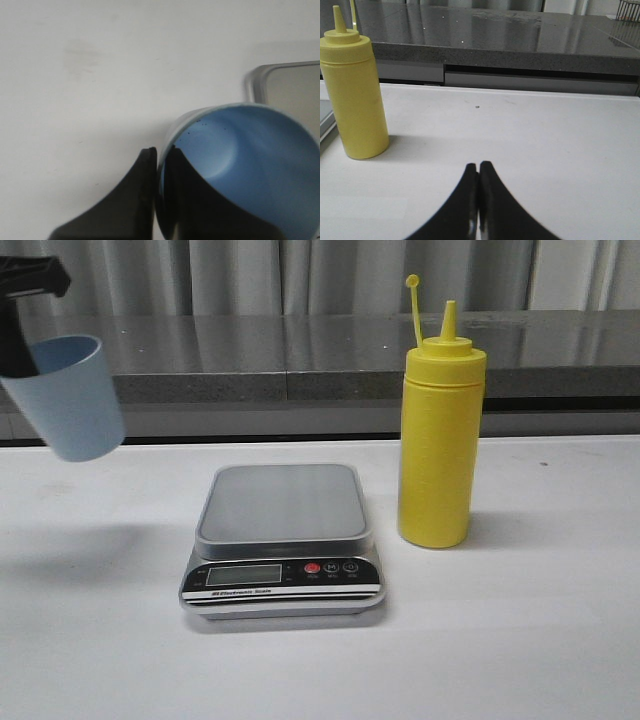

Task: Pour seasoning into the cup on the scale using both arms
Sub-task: 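Carry the cup over the scale and lower it onto the platform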

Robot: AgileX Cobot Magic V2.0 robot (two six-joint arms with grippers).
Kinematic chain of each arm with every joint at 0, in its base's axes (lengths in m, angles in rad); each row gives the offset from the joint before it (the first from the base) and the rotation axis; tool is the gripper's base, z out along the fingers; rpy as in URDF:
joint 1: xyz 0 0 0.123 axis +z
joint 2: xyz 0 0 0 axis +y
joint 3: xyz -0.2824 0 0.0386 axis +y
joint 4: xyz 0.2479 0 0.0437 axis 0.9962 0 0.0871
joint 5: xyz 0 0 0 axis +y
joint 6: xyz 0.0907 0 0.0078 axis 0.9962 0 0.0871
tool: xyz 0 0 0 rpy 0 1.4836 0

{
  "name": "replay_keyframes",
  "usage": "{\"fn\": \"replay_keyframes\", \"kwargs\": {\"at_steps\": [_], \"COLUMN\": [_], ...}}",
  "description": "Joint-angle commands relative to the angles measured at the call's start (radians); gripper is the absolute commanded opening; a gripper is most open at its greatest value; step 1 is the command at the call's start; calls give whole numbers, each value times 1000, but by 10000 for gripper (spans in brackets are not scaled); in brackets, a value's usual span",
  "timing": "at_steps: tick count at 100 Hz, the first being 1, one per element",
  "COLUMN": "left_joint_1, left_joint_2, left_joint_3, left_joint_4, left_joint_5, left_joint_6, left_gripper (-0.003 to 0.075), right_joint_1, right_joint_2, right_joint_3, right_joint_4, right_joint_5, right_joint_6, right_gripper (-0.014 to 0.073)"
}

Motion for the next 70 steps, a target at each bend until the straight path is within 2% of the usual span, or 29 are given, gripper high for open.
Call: {"fn": "replay_keyframes", "kwargs": {"at_steps": [1, 32, 70], "left_joint_1": [-60, -216, -269], "left_joint_2": [-40, 71, 310], "left_joint_3": [-76, -235, -485], "left_joint_4": [-43, -41, -41], "left_joint_5": [-11, 33, 204], "left_joint_6": [22, 30, 58], "left_gripper": [-20, -20, -20], "right_joint_1": [-6, -6, -6], "right_joint_2": [-21, -21, -21], "right_joint_3": [-21, -21, -21], "right_joint_4": [0, 0, 0], "right_joint_5": [-82, -82, -82], "right_joint_6": [-5, -5, -5], "right_gripper": [-67, -67, -67]}}
